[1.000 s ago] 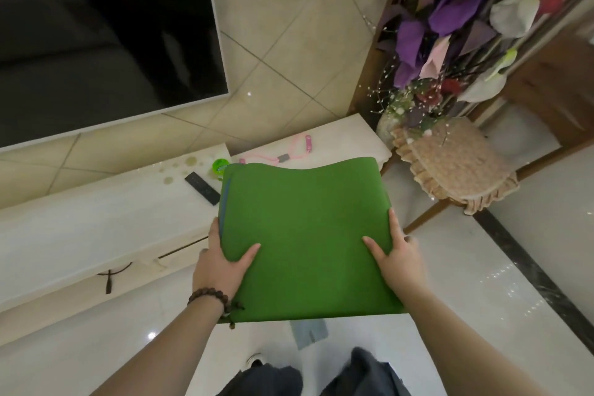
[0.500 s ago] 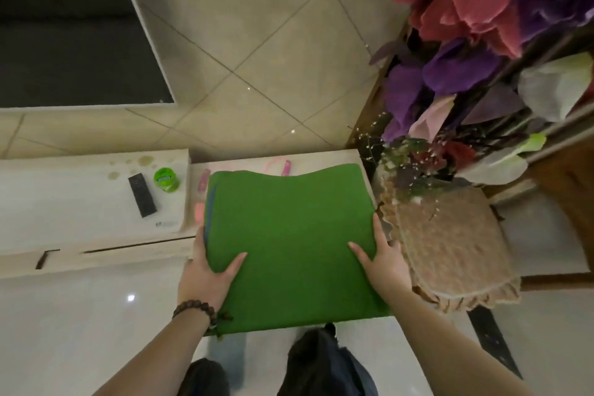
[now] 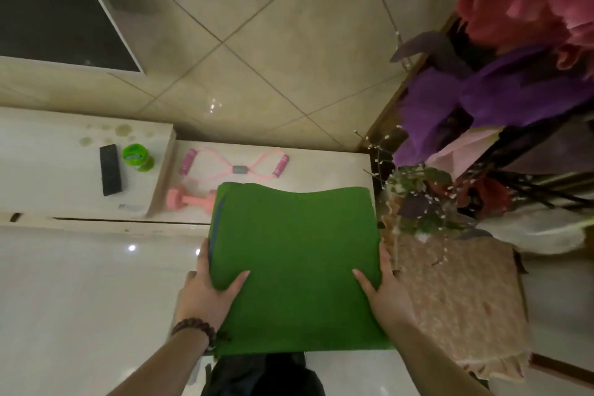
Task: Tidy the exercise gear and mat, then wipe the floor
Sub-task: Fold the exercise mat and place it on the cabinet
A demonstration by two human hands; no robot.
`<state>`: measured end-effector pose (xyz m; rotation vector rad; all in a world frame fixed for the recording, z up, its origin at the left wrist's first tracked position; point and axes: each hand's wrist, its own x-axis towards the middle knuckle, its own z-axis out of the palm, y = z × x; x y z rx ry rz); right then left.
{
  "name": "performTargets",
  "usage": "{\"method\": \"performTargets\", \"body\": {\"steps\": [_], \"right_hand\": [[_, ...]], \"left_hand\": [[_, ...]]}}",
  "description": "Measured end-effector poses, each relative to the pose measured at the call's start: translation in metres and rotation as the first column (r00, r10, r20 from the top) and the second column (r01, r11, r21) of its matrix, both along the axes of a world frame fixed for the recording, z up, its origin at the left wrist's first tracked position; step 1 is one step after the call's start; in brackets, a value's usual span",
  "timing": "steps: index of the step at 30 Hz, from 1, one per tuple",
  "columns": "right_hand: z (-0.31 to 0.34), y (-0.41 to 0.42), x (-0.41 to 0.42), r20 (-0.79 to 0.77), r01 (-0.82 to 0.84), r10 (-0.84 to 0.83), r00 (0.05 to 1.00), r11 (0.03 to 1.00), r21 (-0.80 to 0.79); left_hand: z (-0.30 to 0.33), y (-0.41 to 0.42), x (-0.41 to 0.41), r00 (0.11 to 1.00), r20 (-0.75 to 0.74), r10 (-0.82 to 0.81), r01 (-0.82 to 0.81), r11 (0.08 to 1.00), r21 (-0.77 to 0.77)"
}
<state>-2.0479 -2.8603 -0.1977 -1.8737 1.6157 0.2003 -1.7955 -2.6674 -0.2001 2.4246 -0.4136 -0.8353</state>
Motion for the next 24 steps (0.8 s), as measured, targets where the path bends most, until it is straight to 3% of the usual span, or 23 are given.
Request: {"method": "performTargets", "body": {"steps": [4, 8, 10, 12, 16, 21, 23, 24], "right_hand": [[-0.053, -0.051, 0.024, -0.036, -0.006, 0.005, 0.999, 1.000, -0.029], [-0.115, -0.098, 0.046, 0.128, 0.252, -0.258, 0.958, 0.966, 0.056], [-0.148, -0.112, 0.044, 0.210, 0.427, -0.493, 0.844, 0.855, 0.294], [-0.176, -0.114, 0.042, 0.285, 0.506, -0.704, 0.651, 0.682, 0.528], [-0.217, -0.108, 0.050, 0.451, 0.559, -0.833, 0.321, 0.551, 0.620], [-0.215, -0.113, 0.079, 0.568, 0.541, -0.819, 0.084, 0.516, 0.664], [-0.206, -0.116, 0.089, 0.589, 0.515, -0.807, 0.034, 0.519, 0.682], [-0.207, -0.116, 0.091, 0.600, 0.509, -0.800, 0.019, 0.524, 0.683]], "left_hand": [[-0.070, -0.046, 0.017, 0.995, -0.071, 0.065, -0.063, 0.998, 0.025], [-0.135, -0.109, 0.053, 1.000, -0.023, 0.002, -0.001, 0.999, 0.042], [-0.162, -0.145, 0.078, 0.993, 0.033, -0.115, 0.115, 0.993, 0.013], [-0.186, -0.184, 0.104, 0.964, 0.053, -0.261, 0.262, 0.965, -0.007], [-0.215, -0.252, 0.138, 0.870, -0.025, -0.492, 0.489, 0.868, -0.083], [-0.221, -0.252, 0.136, 0.919, 0.118, -0.377, 0.389, 0.914, -0.114], [-0.220, -0.241, 0.112, 0.977, 0.115, -0.180, 0.200, 0.960, -0.198], [-0.220, -0.239, 0.098, 0.999, 0.035, -0.041, 0.047, 0.975, -0.218]]}}
